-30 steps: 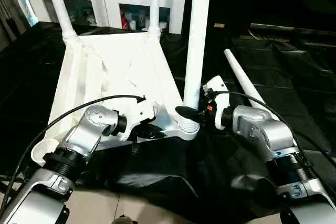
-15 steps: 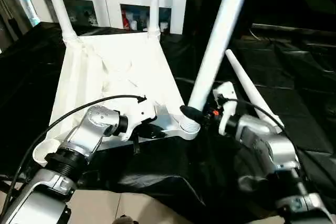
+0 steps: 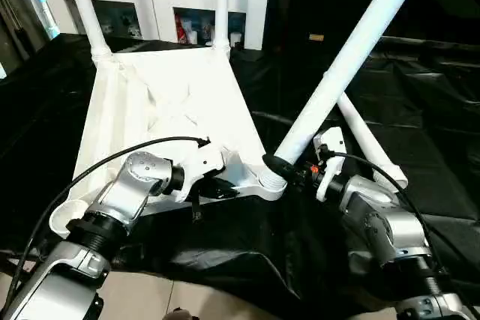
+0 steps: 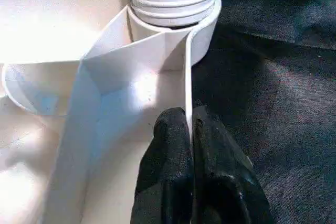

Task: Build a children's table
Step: Insert table leg to table base

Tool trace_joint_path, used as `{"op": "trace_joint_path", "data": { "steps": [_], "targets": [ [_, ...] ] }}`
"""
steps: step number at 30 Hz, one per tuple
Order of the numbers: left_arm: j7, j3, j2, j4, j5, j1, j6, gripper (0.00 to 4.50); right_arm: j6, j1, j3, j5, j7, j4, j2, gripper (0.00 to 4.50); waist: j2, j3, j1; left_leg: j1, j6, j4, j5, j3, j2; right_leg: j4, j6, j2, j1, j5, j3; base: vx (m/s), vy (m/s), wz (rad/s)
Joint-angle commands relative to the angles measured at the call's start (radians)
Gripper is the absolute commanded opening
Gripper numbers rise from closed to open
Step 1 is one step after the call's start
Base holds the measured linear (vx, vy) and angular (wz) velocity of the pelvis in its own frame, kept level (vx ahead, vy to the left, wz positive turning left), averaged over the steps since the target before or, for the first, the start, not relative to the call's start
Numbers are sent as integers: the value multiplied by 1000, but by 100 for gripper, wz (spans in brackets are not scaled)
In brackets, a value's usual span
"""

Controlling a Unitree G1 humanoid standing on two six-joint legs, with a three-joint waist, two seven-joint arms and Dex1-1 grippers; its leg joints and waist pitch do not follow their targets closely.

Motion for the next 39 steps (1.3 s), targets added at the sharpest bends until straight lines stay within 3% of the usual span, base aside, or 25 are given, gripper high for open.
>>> {"op": "trace_joint_path", "data": {
  "steps": [1,4,5,6,14,20,24,25,26,29,39],
  "targets": [
    [60,48,10,30,4,-8,6,0,19,26,55,-71,13,13,-33,191,3,-61,3,12,-1,-73,-286,-18,37,-95,-122,-87,39,-398,51,0,0,0],
    [59,46,9,29,5,-8,6,0,17,23,92,-102,23,9,-47,191,2,-58,2,12,-1,-74,-302,-19,36,-102,-105,-88,37,-456,50,0,0,0],
    [60,45,9,27,6,-7,8,0,18,19,110,-115,27,12,-49,191,-7,-57,1,12,0,-75,-307,-19,36,-104,-100,-89,37,-471,49,0,0,0],
    [61,45,9,26,7,-6,8,0,19,17,116,-118,30,13,-50,191,-4,-57,3,13,1,-74,-306,-21,36,-104,-94,-91,36,-487,50,0,0,0],
    [56,42,17,2,5,14,16,0,34,-4,160,-131,75,45,-60,191,-7,-57,0,14,3,-76,-320,-22,38,-107,-85,-91,33,-501,50,0,0,0],
    [-1,27,27,-20,-6,18,-5,0,6,-34,171,-128,146,122,-65,191,-11,-61,0,13,4,-77,-315,-21,38,-103,-97,-90,36,-465,50,0,0,0],
    [-56,10,42,-54,-14,21,-15,0,-37,-72,187,-138,206,191,-69,191,-9,-63,0,14,4,-77,-314,-22,41,-100,-114,-91,35,-437,50,0,0,0],
    [-71,4,48,-66,-15,23,-18,0,-46,-83,194,-142,226,205,-74,191,-2,-63,-1,14,2,-79,-312,-22,41,-98,-124,-88,36,-414,51,0,0,0],
    [-92,-4,57,-84,-18,24,-21,0,-50,-95,201,-143,254,215,-81,191,-2,-63,-3,13,1,-78,-316,-21,41,-97,-129,-88,37,-405,51,0,0,0],
    [-119,-18,75,-113,-13,26,-23,0,-60,-112,219,-152,306,220,-97,191,-2,-63,1,16,3,-79,-320,-20,43,-93,-149,-86,38,-372,52,0,0,0],
    [-143,-14,93,-145,-11,23,-26,0,-114,-108,242,-154,413,219,-127,191,-1,-63,9,19,-5,-81,-329,-19,44,-92,-156,-87,39,-363,52,0,0,0]
  ]
}}
